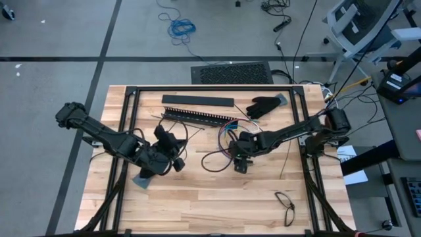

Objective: Ziptie cables
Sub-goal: Wrap the cable wires using a zip tie

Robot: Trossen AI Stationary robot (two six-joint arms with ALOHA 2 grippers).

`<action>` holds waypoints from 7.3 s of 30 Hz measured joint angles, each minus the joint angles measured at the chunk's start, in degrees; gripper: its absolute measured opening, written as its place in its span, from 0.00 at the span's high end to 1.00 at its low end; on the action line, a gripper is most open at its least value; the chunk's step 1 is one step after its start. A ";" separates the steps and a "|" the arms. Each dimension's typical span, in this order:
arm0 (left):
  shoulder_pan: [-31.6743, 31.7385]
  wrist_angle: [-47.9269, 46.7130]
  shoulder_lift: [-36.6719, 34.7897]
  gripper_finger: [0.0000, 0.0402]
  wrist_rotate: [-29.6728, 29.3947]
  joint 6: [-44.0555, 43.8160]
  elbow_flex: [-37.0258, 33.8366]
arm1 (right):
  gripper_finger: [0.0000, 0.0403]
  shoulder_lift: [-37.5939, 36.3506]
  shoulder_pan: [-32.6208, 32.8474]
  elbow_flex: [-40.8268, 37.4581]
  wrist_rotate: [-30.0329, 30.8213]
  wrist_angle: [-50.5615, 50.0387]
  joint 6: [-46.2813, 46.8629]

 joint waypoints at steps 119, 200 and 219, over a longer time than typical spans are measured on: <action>12.42 79.33 6.11 1.00 -2.28 24.47 -24.57 | 1.00 -5.10 4.80 -9.61 53.81 39.12 82.23; 13.82 75.60 19.94 1.00 12.42 99.26 -6.69 | 1.00 -5.23 -5.73 -9.61 33.15 77.13 58.81; 18.38 75.05 19.94 1.00 14.50 105.70 -6.69 | 1.00 -5.25 -2.77 -9.61 33.70 80.99 60.07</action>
